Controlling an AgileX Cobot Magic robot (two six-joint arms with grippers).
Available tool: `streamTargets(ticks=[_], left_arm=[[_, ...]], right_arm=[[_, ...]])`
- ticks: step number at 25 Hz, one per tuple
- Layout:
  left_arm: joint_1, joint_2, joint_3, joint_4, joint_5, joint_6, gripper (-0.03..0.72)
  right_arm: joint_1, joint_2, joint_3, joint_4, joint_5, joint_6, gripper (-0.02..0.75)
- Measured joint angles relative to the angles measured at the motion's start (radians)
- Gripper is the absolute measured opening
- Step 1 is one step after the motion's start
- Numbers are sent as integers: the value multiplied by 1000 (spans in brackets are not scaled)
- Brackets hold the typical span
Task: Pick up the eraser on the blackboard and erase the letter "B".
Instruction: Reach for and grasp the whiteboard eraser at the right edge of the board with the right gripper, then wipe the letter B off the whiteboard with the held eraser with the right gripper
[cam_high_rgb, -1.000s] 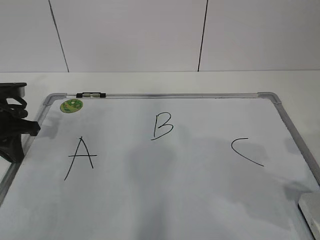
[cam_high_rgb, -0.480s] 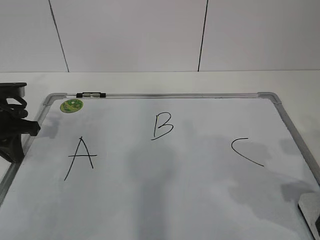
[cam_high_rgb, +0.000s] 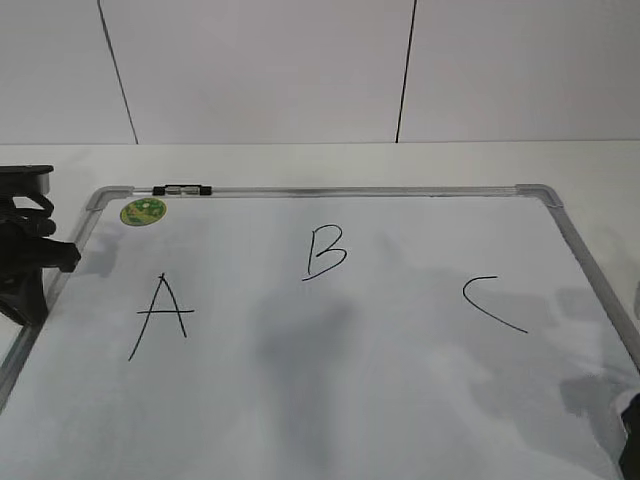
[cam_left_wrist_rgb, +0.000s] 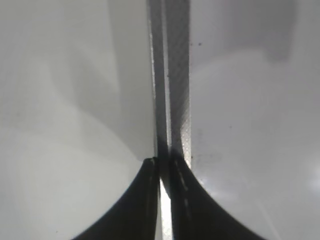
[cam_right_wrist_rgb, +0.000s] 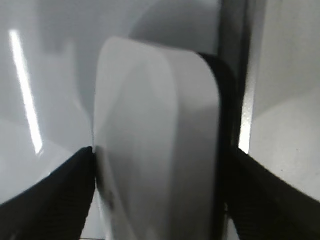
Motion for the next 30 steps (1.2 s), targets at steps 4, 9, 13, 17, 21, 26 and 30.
streamTargets(ticks=[4,9,13,17,21,26,30], left_arm=[[0,0,0,0,1,0,34],[0,0,0,0,1,0,34],[0,0,0,0,1,0,34],[0,0,0,0,1,0,34],[0,0,0,0,1,0,34],[0,0,0,0,1,0,34],[0,0,0,0,1,0,34]], right_arm=[[0,15,1,-20,-6,0,607],[0,15,-53,-45,50,0,605],[0,15,-77,-50,69,2,605],[0,15,-77,-52,82,2,607],[0,15,-77,-58,93,2,655],[0,15,-77,-60,98,2,669],[0,15,-77,-62,98,2,669]])
